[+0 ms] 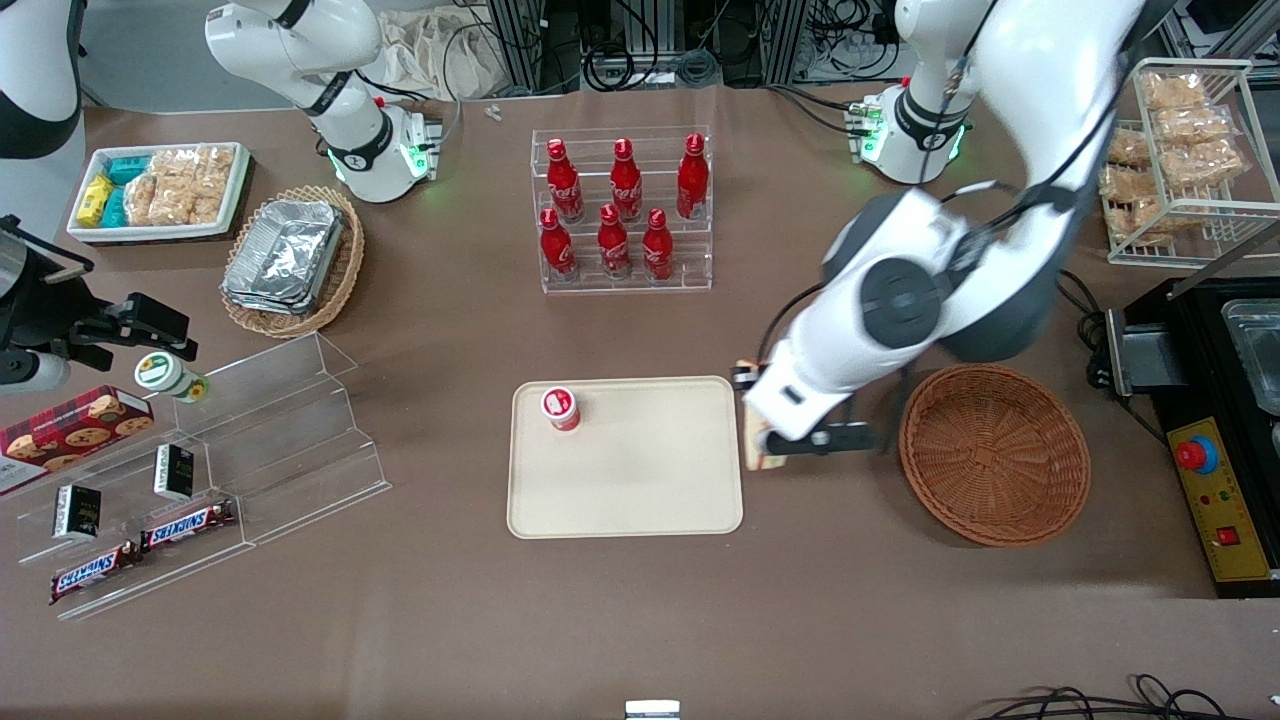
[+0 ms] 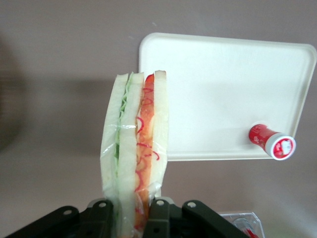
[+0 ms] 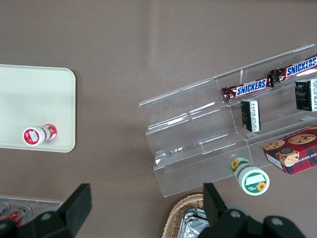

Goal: Place sandwich from basket to tray
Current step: 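Lift the sandwich and carry it with the left gripper to the cream tray, then lower the sandwich onto the tray and open the left gripper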

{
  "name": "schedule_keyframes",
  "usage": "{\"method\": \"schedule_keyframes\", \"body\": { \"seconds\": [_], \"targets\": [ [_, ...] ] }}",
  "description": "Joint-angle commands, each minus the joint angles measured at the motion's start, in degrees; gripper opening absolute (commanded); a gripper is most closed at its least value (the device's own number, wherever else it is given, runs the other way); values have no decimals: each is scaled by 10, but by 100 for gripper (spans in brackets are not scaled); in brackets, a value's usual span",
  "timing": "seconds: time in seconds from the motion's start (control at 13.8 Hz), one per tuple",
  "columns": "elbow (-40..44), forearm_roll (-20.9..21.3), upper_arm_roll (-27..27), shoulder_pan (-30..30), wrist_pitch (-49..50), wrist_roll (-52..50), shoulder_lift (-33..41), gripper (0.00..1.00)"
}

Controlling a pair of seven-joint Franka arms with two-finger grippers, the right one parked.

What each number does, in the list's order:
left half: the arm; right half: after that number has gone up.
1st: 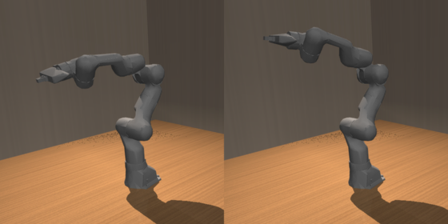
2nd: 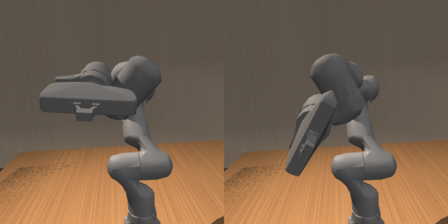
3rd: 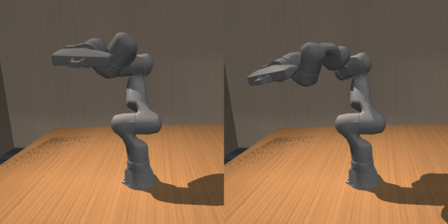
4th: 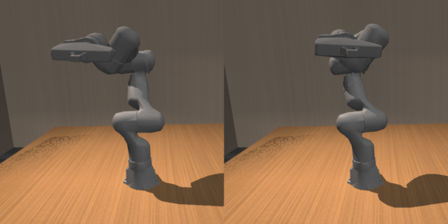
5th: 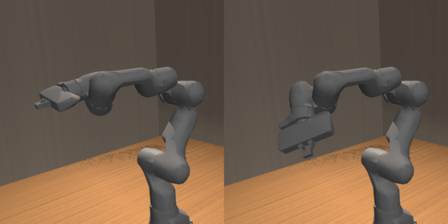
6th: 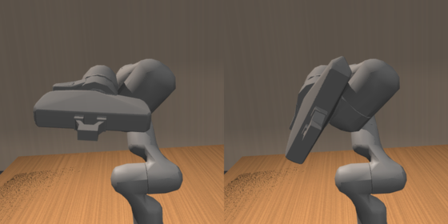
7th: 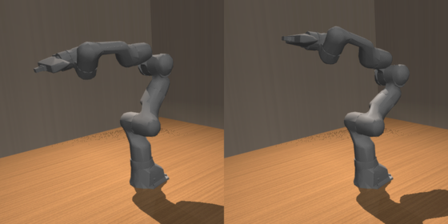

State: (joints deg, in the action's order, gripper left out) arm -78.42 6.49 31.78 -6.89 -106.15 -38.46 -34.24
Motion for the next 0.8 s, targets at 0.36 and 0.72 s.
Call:
{"method": "schedule_keyframes", "body": {
  "seconds": [0.36,0.72],
  "targets": [
    [8,138,-3,-65,-122,-71,-151,0],
    [11,161,-3,-63,-133,-95,-167,59]
  ]
}}
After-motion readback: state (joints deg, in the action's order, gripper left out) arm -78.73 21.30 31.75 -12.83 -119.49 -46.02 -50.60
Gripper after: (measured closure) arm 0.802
